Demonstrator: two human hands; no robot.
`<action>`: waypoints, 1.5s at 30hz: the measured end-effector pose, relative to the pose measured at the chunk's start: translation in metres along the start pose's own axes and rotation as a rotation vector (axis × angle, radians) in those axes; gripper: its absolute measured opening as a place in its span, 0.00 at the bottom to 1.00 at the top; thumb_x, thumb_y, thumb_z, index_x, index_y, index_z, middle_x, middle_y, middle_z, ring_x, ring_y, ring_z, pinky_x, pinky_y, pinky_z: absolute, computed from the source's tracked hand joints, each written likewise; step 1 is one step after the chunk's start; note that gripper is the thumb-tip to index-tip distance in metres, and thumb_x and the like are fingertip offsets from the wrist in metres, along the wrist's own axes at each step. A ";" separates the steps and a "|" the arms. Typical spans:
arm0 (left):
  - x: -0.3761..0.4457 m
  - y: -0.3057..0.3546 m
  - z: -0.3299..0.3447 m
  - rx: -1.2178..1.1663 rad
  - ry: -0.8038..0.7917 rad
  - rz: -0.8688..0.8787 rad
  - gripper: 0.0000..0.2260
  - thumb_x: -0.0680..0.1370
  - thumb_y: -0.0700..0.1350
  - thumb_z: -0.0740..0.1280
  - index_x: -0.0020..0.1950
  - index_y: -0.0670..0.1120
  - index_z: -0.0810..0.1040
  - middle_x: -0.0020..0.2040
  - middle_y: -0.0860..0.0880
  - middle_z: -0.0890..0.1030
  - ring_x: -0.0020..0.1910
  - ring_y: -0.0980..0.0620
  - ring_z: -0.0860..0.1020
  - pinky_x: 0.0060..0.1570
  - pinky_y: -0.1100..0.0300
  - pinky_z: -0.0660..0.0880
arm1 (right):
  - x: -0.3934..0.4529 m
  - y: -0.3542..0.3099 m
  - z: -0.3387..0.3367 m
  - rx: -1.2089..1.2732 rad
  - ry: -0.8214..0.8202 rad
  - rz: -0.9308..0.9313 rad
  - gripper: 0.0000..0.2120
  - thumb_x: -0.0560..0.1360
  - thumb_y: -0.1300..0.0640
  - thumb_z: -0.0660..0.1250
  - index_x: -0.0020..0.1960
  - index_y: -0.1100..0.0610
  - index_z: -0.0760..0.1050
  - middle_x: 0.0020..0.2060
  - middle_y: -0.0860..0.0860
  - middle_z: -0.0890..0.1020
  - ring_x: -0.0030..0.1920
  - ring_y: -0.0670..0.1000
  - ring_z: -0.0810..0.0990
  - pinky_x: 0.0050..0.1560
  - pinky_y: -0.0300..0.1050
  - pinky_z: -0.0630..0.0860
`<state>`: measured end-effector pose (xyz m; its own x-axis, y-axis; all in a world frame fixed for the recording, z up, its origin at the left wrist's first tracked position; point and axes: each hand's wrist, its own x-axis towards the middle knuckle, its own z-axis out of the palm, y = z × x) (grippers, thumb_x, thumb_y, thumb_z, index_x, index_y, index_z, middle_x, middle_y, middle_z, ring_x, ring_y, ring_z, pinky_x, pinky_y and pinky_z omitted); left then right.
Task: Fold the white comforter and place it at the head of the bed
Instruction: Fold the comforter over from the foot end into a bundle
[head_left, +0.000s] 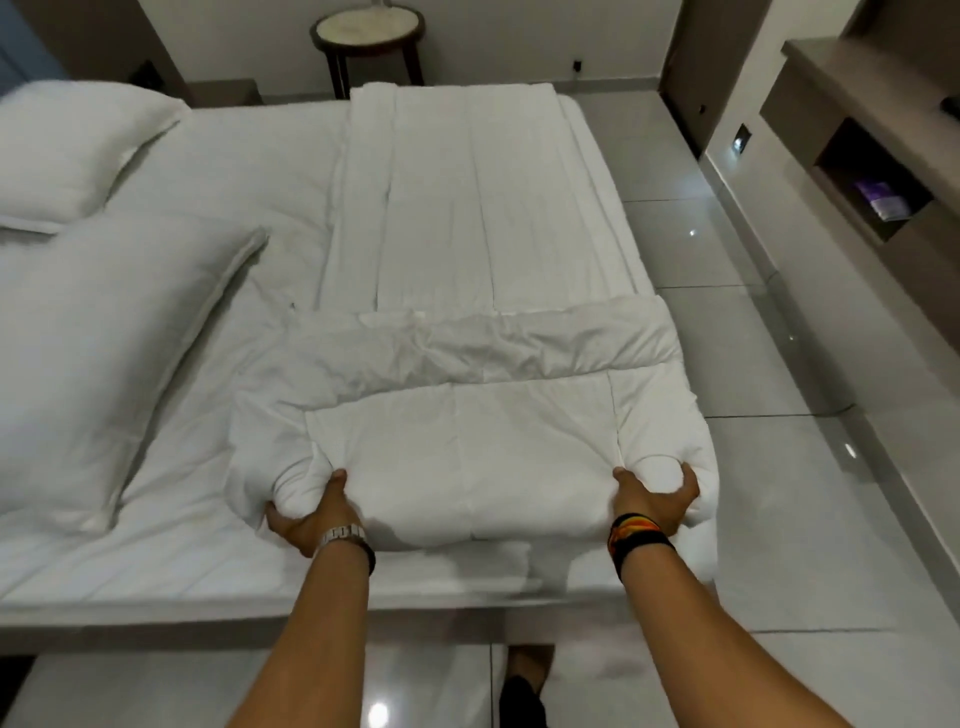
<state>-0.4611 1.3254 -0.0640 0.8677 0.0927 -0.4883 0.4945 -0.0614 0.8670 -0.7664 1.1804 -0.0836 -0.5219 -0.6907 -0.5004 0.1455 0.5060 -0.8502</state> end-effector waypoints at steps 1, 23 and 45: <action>-0.006 0.004 -0.019 0.006 0.006 -0.024 0.49 0.67 0.42 0.84 0.83 0.50 0.62 0.78 0.48 0.72 0.73 0.46 0.74 0.68 0.60 0.67 | -0.013 0.005 -0.014 0.010 -0.004 0.003 0.44 0.67 0.64 0.81 0.76 0.42 0.67 0.72 0.57 0.73 0.67 0.62 0.76 0.60 0.47 0.70; -0.049 0.121 -0.118 0.117 -0.197 0.075 0.52 0.74 0.44 0.79 0.84 0.63 0.45 0.83 0.41 0.57 0.74 0.44 0.68 0.73 0.46 0.66 | -0.175 -0.077 -0.084 -0.009 -0.060 -0.170 0.41 0.75 0.60 0.75 0.81 0.44 0.60 0.80 0.60 0.54 0.65 0.57 0.72 0.58 0.40 0.65; 0.081 0.027 0.163 0.091 -0.005 -0.071 0.65 0.61 0.80 0.71 0.82 0.63 0.32 0.86 0.41 0.49 0.80 0.42 0.64 0.74 0.44 0.66 | 0.026 -0.053 0.197 -0.195 -0.071 0.117 0.65 0.60 0.22 0.74 0.80 0.31 0.33 0.82 0.64 0.35 0.83 0.65 0.50 0.78 0.64 0.61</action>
<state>-0.3692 1.1693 -0.0962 0.8303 0.0954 -0.5491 0.5573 -0.1452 0.8175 -0.6218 1.0340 -0.0837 -0.4497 -0.6529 -0.6095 0.0329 0.6698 -0.7418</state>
